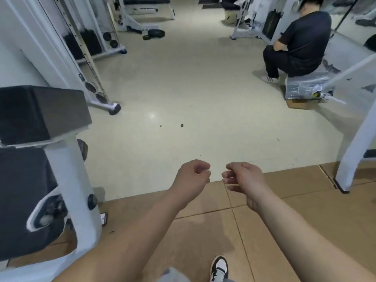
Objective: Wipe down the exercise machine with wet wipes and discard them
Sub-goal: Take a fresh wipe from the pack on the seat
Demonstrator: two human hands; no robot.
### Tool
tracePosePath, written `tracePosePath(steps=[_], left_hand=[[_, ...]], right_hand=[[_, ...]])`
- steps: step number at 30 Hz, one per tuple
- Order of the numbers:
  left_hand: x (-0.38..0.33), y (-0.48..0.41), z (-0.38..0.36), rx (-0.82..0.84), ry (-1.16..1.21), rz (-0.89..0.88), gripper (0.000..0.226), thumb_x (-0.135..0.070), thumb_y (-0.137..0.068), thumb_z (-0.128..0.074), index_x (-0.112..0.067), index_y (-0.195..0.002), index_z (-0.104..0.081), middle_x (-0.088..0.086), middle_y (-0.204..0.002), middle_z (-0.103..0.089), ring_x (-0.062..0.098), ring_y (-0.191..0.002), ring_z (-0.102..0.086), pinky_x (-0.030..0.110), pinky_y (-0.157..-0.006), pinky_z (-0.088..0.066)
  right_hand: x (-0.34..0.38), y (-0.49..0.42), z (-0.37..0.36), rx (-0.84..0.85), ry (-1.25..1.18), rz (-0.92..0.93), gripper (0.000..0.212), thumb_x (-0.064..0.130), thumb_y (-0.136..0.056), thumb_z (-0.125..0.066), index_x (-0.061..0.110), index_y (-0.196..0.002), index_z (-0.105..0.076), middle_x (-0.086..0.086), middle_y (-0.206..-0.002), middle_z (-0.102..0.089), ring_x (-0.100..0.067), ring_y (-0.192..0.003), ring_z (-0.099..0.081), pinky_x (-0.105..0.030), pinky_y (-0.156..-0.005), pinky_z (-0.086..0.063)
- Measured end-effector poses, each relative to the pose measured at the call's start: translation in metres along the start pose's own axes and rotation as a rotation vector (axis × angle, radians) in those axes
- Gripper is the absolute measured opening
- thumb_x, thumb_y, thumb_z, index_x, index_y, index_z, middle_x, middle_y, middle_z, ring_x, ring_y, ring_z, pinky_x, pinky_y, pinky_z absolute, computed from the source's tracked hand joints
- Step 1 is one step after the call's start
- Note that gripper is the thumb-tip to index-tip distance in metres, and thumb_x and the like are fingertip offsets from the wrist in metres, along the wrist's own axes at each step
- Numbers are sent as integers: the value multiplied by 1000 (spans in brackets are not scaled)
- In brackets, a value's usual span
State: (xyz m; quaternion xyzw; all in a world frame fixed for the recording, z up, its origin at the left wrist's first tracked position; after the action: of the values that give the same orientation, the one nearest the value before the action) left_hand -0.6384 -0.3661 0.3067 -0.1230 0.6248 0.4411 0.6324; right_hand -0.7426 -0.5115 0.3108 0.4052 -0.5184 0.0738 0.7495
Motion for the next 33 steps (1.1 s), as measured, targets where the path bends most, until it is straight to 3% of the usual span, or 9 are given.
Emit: tracePosePath(steps=[5, 12, 22, 29, 33], left_hand=[[-13, -61, 12, -167, 102, 87, 17, -20, -97, -59, -27, -109, -68, -6, -104, -74, 5, -84, -74, 41, -93, -59], [-41, -187, 98, -534, 343, 64, 21, -7, -94, -55, -19, -104, -70, 1, -93, -76, 12, -76, -73, 35, -82, -62], [-71, -398, 217, -589, 421, 237, 21, -9, -91, -53, -19, -106, -64, 9, -108, -71, 16, -74, -70, 46, -88, -58], [-45, -469, 341, -715, 495, 359, 21, -6, -91, -51, -14, -106, -63, 14, -107, -68, 20, -70, -63, 35, -71, -54], [0, -485, 414, -873, 551, 454, 23, -7, -90, -50, -14, -107, -63, 12, -103, -66, 20, -70, -63, 32, -68, -51]], right_hand=[[56, -79, -29, 133, 76, -35, 19, 18, -99, -59, 5, -106, -71, -11, -85, -76, -22, -74, -71, -36, -67, -55], [128, -201, -129, 312, 191, -23, 18, 20, -99, -62, 7, -108, -71, -11, -84, -77, -21, -72, -71, -37, -69, -55], [252, -362, -296, 450, 312, -27, 19, 18, -100, -57, 7, -110, -68, -10, -86, -73, -24, -74, -69, -38, -73, -55], [306, -446, -444, 570, 418, 10, 14, 17, -99, -51, 12, -106, -62, -12, -93, -71, -27, -75, -67, -39, -76, -54], [305, -477, -557, 747, 538, 6, 17, 16, -100, -51, 8, -110, -63, -14, -95, -71, -28, -78, -67, -40, -77, -54]])
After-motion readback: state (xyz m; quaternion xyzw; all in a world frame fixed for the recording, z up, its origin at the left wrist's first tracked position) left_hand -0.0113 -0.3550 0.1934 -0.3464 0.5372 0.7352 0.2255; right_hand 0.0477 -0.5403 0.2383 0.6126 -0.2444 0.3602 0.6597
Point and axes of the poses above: each hand's wrist, its own y-axis away from the middle knuckle, its own z-axis out of the back of the hand, x = y × z, the point moved 3 cm from there along -y, towards the middle knuckle
